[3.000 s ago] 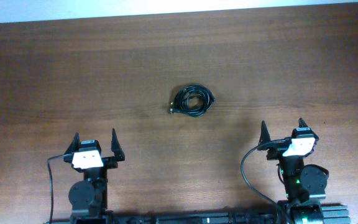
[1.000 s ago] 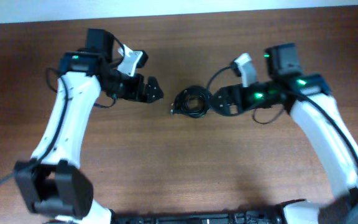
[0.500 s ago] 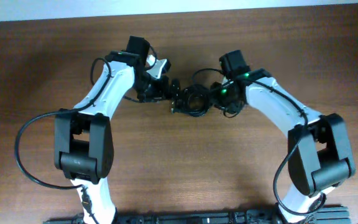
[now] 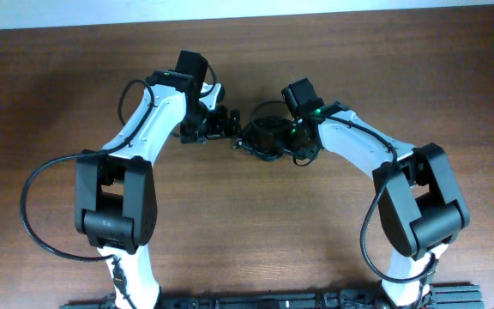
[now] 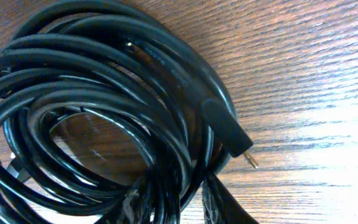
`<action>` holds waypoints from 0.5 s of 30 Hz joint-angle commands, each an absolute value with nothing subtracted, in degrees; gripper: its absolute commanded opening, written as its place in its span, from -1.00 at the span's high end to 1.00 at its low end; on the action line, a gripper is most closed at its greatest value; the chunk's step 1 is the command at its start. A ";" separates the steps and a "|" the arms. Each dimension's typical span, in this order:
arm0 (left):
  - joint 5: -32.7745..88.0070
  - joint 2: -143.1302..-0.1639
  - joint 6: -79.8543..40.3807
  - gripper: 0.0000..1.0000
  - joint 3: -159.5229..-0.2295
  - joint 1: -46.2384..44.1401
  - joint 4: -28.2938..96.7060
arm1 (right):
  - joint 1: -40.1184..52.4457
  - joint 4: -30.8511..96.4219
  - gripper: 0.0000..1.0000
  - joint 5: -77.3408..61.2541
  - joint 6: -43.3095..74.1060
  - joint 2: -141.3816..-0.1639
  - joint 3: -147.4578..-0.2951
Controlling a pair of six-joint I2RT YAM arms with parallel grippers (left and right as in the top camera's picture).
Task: Untangle cables
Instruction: 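Reach both grippers to the black cable coil and grasp it, then lift the coil and pull cable ends apart with both grippers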
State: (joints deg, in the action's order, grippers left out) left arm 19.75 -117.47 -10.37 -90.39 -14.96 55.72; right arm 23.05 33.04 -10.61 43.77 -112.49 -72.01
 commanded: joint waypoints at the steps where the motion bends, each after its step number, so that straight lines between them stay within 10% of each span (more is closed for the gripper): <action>1: 19.22 -117.75 -11.11 -0.97 -91.13 -14.74 55.79 | 23.64 32.75 0.72 -9.91 43.79 -114.87 -71.57; 12: 40.56 -117.75 -10.98 -0.97 -91.13 -12.84 56.47 | 22.48 42.74 0.92 -31.94 26.33 -94.08 -77.45; 15: 42.00 -117.75 -10.20 -0.29 -91.11 -13.19 56.80 | 22.48 42.63 0.92 -36.47 26.33 -91.22 -77.45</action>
State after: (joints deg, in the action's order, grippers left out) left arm 38.26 -117.47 -10.50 -90.39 -12.97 56.42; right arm 22.65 42.70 -32.23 27.86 -93.01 -76.51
